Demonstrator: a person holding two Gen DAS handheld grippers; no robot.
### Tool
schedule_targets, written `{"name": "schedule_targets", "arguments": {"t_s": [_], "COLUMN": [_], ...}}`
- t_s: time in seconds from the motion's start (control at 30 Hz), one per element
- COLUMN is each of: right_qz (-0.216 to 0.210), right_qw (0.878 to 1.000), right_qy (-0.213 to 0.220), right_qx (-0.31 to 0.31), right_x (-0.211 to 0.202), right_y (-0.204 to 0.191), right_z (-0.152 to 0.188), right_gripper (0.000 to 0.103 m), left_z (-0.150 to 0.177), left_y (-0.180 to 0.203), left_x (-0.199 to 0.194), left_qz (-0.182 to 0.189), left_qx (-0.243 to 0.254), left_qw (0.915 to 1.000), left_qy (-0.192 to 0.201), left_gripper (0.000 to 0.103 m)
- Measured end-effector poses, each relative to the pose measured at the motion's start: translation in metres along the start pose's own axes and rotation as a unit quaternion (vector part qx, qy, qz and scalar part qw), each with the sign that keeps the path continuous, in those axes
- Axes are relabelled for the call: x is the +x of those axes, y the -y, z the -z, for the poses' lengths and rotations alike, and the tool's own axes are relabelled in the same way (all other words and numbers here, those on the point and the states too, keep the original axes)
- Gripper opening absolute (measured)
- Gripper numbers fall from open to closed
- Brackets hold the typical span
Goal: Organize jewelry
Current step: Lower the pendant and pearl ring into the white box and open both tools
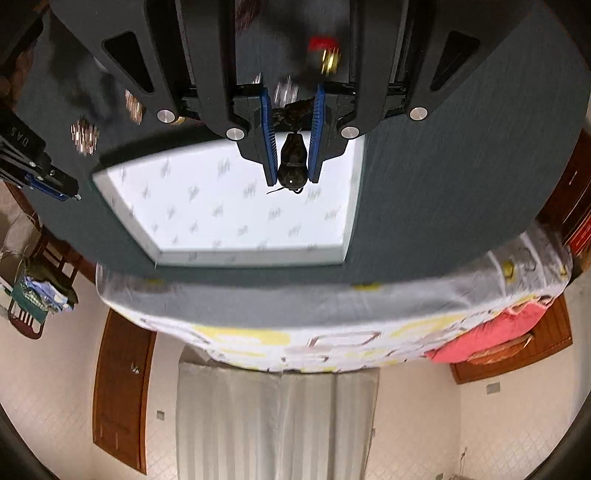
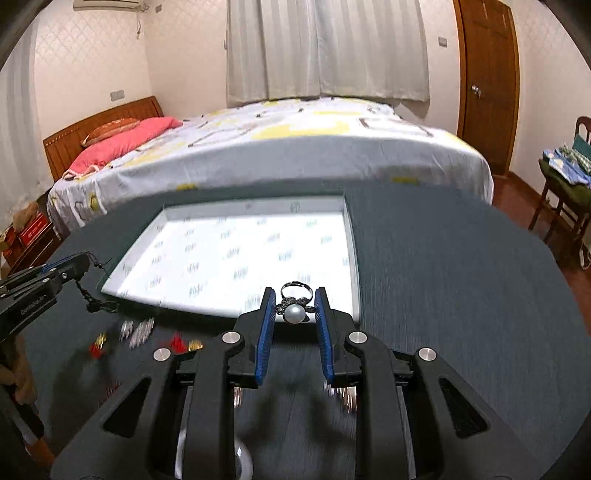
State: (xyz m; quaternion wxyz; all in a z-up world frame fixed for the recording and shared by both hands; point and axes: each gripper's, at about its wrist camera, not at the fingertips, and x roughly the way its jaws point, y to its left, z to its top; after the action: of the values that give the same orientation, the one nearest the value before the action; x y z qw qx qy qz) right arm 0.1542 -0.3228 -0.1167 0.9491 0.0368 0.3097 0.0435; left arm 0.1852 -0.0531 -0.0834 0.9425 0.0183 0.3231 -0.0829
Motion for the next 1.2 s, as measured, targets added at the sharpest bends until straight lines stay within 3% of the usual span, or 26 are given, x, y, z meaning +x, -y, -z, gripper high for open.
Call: {"name": "schedule_targets", "arguments": {"t_s": [0.2,0.5,0.8,0.9,0.97,1.2], "right_qz": [0.002,0.011,0.015,0.014,0.017,0.014], "right_qw": [1.0,0.998,0.996,0.996,0.996,0.998], "right_qy": [0.005,-0.06,-0.088,-0.089,-0.087,-0.066], "right_qx": [-0.007,-0.013,-0.007,-0.014,-0.018,-0.007], "right_x": [0.032,0.091,0.106,0.106,0.106,0.088], "right_y": [0.0,0.003,0.008,0.004,0.003,0.003], "right_z": [-0.025,-0.005,0.001,0.002,0.002,-0.002], "right_gripper": [0.022,0.022,0.023,0.032,0.042,0.042], "left_z": [-0.026,-0.004,0.004,0.005,0.005,0.001], "left_y": [0.008,0.03,0.026,0.027,0.026,0.02], "left_x": [0.034,0.094,0.122,0.123,0.123,0.107], "left_qz": [0.018,0.034,0.038,0.037,0.033,0.04], "left_qx": [0.002,0.02,0.011,0.012,0.009,-0.006], "left_qw": [0.9997,0.9977,0.9941,0.994,0.9942,0.9954], "left_qy": [0.013,-0.056,-0.101,-0.102,-0.102,-0.087], "left_gripper": [0.018,0.018,0.019,0.033,0.054,0.062]}}
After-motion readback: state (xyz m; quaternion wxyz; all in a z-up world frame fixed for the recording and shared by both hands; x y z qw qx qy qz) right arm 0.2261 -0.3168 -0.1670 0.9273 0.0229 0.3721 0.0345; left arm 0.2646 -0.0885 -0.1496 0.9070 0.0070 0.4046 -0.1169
